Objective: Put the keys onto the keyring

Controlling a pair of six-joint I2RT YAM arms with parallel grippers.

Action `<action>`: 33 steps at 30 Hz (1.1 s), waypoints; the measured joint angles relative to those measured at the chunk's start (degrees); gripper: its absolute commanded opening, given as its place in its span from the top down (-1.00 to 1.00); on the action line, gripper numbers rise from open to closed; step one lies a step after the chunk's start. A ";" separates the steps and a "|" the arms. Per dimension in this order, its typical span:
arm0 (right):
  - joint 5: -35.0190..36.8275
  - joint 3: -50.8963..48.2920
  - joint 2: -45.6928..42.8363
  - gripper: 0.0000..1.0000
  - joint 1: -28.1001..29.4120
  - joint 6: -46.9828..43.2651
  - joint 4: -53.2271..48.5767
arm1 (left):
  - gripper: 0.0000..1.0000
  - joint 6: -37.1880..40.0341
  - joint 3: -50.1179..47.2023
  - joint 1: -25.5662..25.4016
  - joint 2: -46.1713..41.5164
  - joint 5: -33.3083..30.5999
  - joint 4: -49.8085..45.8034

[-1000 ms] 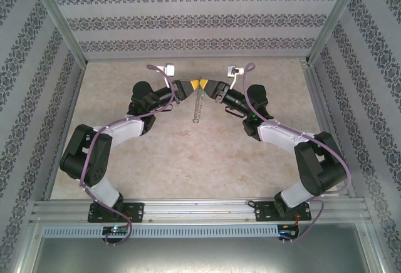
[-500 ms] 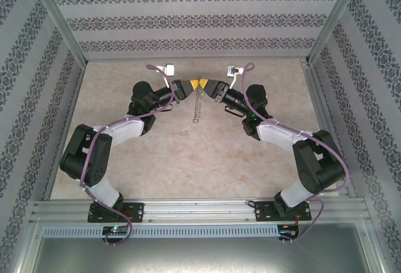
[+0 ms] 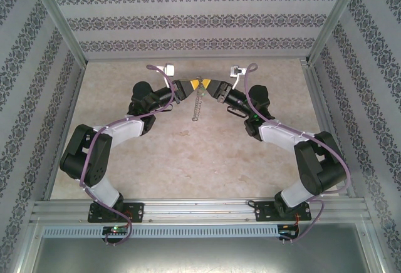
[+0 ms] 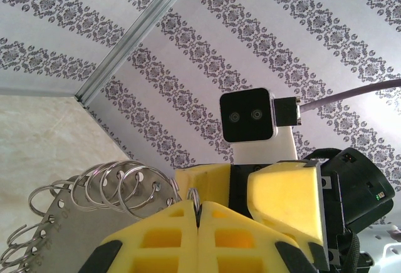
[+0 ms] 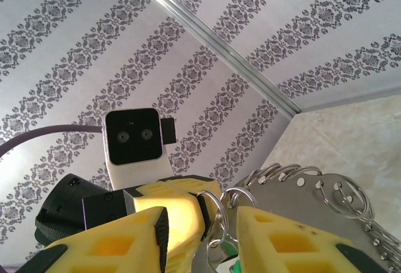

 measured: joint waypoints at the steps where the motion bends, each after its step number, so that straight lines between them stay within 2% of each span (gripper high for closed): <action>1: -0.02 0.00 0.00 0.29 0.09 0.02 0.00 | 1.00 0.00 0.00 0.00 0.00 0.02 0.00; 17: -1.09 2.08 2.21 0.34 1.27 0.24 -0.04 | 1.00 0.00 -0.02 0.00 0.00 0.00 0.11; 30: -0.87 2.56 2.49 1.00 1.18 0.31 -0.31 | 1.00 -0.02 -0.02 0.04 0.00 -0.17 1.27; 31: -0.87 2.56 2.49 1.00 1.18 0.31 -0.35 | 1.00 -0.02 -0.02 0.04 0.00 -0.22 1.29; 32: -0.87 2.56 2.47 1.00 1.18 0.17 -0.37 | 0.97 -0.02 -0.02 0.04 0.00 -0.22 1.29; 33: -0.98 2.56 2.49 1.00 1.07 0.17 -0.42 | 0.81 -0.02 -0.02 0.04 0.00 -0.22 1.27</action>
